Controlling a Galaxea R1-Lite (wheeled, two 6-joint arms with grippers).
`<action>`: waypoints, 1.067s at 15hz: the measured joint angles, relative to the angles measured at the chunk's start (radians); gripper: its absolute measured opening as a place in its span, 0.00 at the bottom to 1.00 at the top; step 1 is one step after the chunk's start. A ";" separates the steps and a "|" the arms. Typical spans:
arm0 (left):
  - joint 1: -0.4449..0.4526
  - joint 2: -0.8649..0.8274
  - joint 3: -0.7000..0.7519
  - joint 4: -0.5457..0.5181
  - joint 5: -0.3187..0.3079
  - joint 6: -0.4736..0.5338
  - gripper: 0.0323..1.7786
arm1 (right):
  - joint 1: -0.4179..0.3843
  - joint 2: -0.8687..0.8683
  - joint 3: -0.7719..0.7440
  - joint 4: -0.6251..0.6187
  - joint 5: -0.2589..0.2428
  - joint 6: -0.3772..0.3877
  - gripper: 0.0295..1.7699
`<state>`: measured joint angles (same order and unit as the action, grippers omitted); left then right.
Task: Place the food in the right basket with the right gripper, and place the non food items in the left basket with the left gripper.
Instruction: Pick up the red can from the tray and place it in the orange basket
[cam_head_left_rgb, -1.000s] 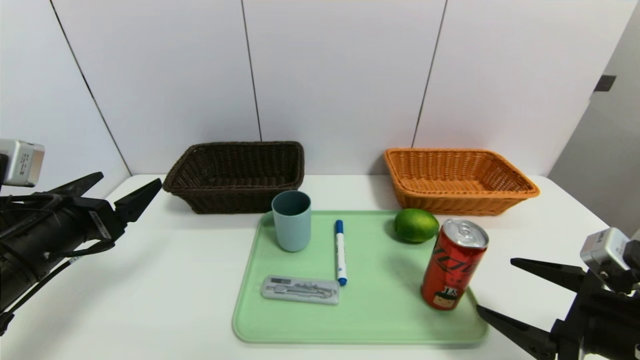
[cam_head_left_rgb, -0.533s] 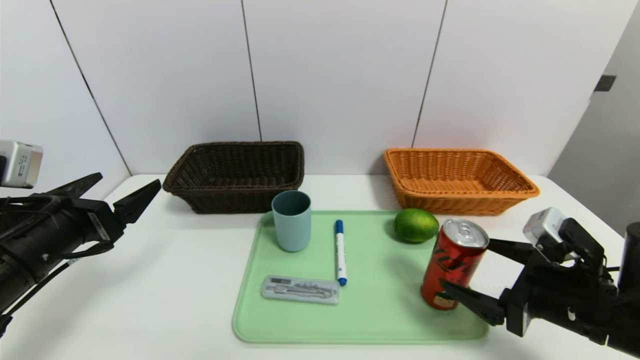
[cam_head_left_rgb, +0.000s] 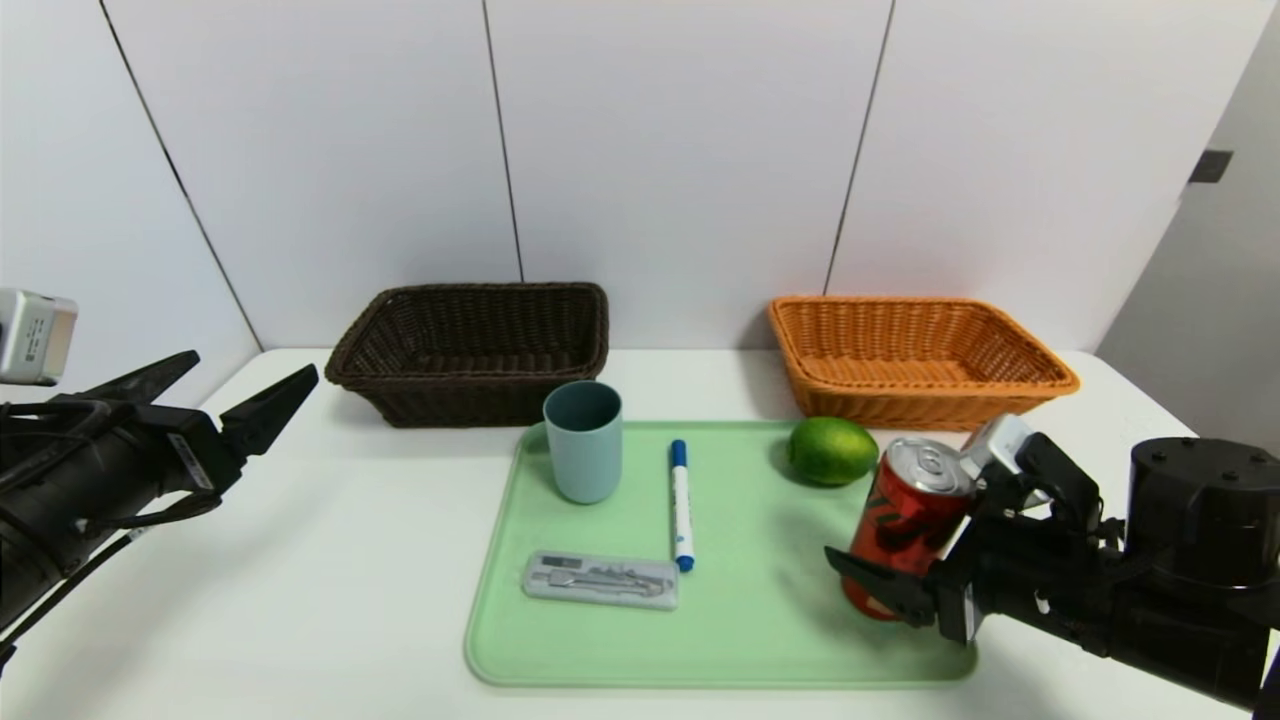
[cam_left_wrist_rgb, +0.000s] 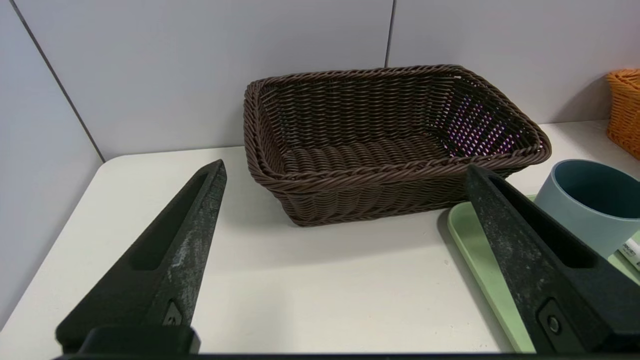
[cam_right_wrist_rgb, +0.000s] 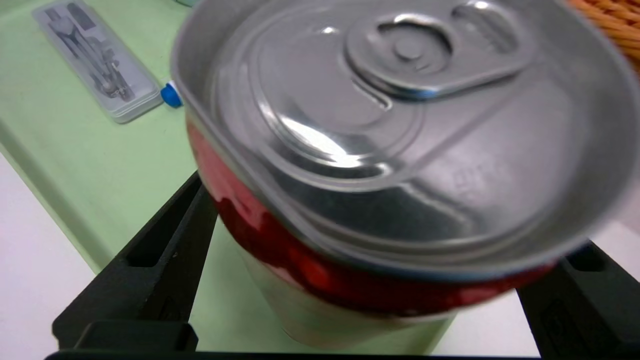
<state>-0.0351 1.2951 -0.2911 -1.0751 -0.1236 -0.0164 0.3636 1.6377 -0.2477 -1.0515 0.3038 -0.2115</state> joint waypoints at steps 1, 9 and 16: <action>0.000 -0.002 0.004 0.000 0.001 0.000 0.95 | 0.002 0.007 0.000 -0.001 0.000 0.000 0.97; 0.000 -0.027 0.032 0.001 -0.001 0.000 0.95 | 0.004 0.021 0.019 -0.071 -0.005 0.020 0.56; 0.000 -0.054 0.049 0.003 -0.001 0.000 0.95 | 0.014 -0.005 0.047 -0.070 -0.006 0.045 0.55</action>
<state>-0.0351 1.2411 -0.2423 -1.0723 -0.1251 -0.0168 0.3781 1.6328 -0.2006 -1.1217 0.2981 -0.1668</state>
